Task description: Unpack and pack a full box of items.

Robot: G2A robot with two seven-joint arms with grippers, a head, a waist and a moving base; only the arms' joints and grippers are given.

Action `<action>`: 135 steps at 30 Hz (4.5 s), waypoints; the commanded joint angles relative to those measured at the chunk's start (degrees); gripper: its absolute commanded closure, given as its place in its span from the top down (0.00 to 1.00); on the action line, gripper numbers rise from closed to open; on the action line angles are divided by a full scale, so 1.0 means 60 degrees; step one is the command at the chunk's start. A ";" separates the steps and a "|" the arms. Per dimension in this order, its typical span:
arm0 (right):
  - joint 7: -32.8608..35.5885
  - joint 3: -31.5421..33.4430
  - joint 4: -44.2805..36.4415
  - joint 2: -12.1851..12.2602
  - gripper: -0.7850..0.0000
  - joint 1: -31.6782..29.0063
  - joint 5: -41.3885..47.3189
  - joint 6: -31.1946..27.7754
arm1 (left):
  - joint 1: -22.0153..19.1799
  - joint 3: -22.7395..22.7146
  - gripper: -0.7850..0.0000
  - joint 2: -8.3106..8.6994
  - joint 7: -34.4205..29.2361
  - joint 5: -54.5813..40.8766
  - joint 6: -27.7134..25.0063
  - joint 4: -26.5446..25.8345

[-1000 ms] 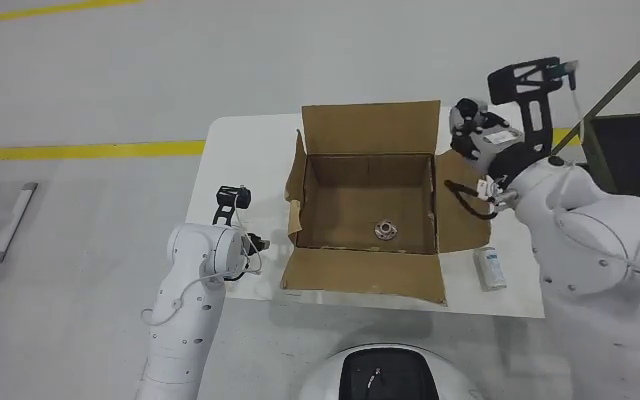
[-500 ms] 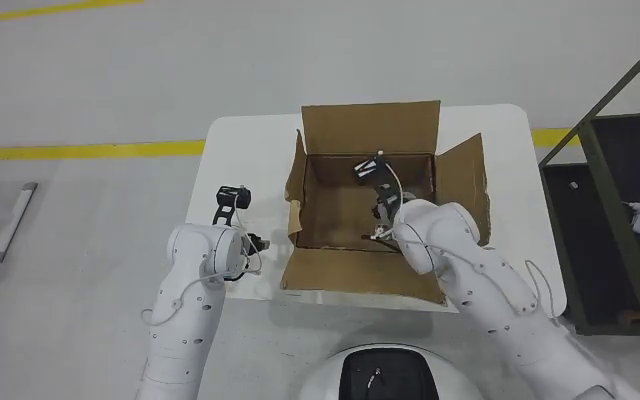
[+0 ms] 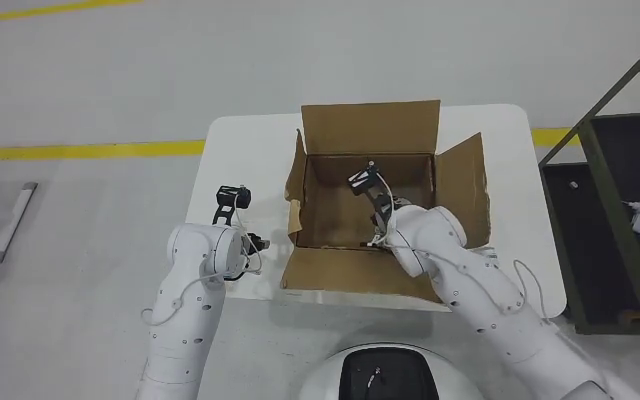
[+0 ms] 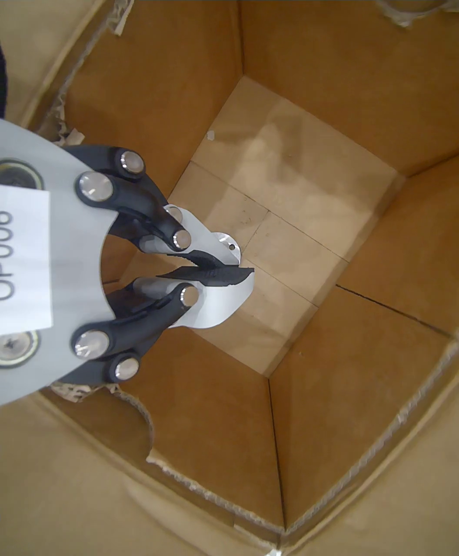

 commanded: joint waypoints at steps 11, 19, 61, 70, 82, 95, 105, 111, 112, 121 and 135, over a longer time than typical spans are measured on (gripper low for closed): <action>0.0492 -0.0653 0.1530 -0.0376 0.43 0.0481 -0.0175 0.0467 | 0.0000 0.0000 1.00 0.0000 0.0000 0.0000 0.0000 0.0000; 0.0469 -0.0459 0.2019 -0.0464 0.44 0.0483 -0.0150 0.0427 | 0.0000 0.0000 1.00 0.0000 0.0000 0.0000 0.0000 0.0000; -0.0089 -0.0359 0.3857 -0.1052 0.31 0.0908 0.0181 0.0040 | 0.0000 0.0000 1.00 0.0000 0.0000 0.0000 0.0000 0.0000; -0.0114 -0.0177 0.3411 -0.1107 0.00 0.0894 0.0078 0.0151 | 0.0000 0.0000 1.00 0.0000 0.0000 0.0000 0.0000 0.0000; -0.1234 0.1937 -0.0469 -0.0849 0.00 -0.0110 0.1095 0.0345 | 0.0000 0.0000 1.00 0.0000 0.0000 0.0000 0.0000 0.0000; -0.2243 0.3750 -0.2830 -0.0668 0.00 -0.1289 0.2906 -0.0092 | 0.0000 0.0000 1.00 0.0000 0.0000 0.0000 0.0000 0.0000; -0.2914 0.4156 -0.3227 -0.0635 0.00 -0.1358 0.3139 -0.0060 | 0.0000 0.0000 1.00 0.0000 0.0000 0.0000 0.0000 0.0000; -0.3210 0.5975 -0.4406 -0.0444 0.00 -0.1207 0.3139 -0.0081 | 0.0000 0.0000 1.00 0.0000 0.0000 0.0000 0.0000 0.0000; -0.3143 0.6349 -0.4625 -0.0395 0.00 -0.1240 0.2899 -0.0064 | 0.0000 0.0000 1.00 0.0000 0.0000 0.0000 0.0000 0.0000; -0.1074 0.8653 -0.4919 -0.0023 0.00 -0.2796 0.1292 -0.0893 | 0.0000 0.0000 1.00 0.0000 0.0000 0.0000 0.0000 0.0000; 0.0515 0.8962 -0.4105 0.0166 0.00 -0.5545 0.0358 -0.1972 | 0.0000 0.0000 1.00 0.0000 0.0000 0.0000 0.0000 0.0000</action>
